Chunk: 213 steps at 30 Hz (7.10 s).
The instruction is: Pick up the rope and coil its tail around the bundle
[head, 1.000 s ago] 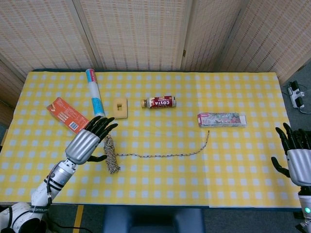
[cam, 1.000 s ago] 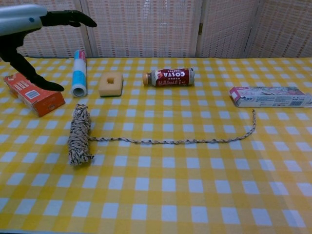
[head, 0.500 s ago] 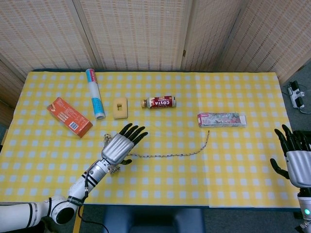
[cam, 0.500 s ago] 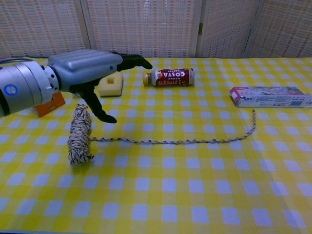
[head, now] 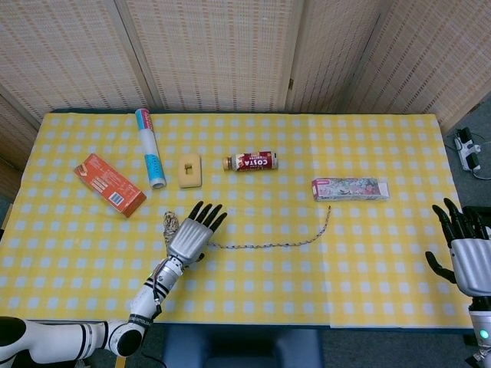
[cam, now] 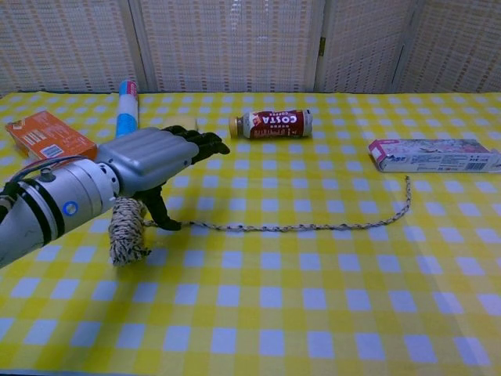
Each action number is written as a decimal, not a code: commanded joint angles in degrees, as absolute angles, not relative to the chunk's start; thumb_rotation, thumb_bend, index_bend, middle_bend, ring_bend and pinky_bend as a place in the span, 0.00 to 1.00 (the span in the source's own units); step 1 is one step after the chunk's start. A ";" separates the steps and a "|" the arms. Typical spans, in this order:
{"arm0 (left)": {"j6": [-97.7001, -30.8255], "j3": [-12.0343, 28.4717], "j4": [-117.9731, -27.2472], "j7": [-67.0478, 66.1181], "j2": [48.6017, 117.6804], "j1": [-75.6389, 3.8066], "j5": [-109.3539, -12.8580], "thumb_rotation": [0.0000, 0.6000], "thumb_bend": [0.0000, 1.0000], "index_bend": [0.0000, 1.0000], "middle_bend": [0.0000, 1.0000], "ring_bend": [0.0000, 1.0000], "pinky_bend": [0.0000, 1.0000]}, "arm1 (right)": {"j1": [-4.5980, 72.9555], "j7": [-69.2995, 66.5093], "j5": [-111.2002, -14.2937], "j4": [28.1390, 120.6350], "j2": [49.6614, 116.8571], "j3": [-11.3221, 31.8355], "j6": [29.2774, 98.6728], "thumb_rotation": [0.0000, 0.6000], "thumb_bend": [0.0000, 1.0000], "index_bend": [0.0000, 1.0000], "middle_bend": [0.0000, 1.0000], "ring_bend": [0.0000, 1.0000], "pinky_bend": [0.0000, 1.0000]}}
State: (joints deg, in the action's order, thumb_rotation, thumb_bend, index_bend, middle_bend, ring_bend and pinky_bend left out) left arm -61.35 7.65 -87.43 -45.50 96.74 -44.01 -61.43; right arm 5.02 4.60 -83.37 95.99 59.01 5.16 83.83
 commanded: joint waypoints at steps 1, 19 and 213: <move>-62.52 6.69 -86.52 -45.68 96.98 -42.80 -60.39 1.00 0.17 0.03 0.02 0.02 0.01 | 5.05 4.39 -83.42 95.84 59.15 5.09 83.73 1.00 0.35 0.00 0.02 0.14 0.00; -68.57 4.82 -91.21 -46.59 89.91 -35.23 -53.02 1.00 0.17 0.00 0.00 0.01 0.01 | 5.33 3.37 -83.88 94.85 59.68 5.00 83.56 1.00 0.35 0.00 0.02 0.14 0.00; -60.81 16.51 -98.44 -18.84 84.14 -35.77 -61.43 1.00 0.59 0.58 0.59 0.57 0.52 | 41.73 4.73 -95.00 95.48 74.35 7.48 63.15 1.00 0.53 0.66 0.22 0.14 0.00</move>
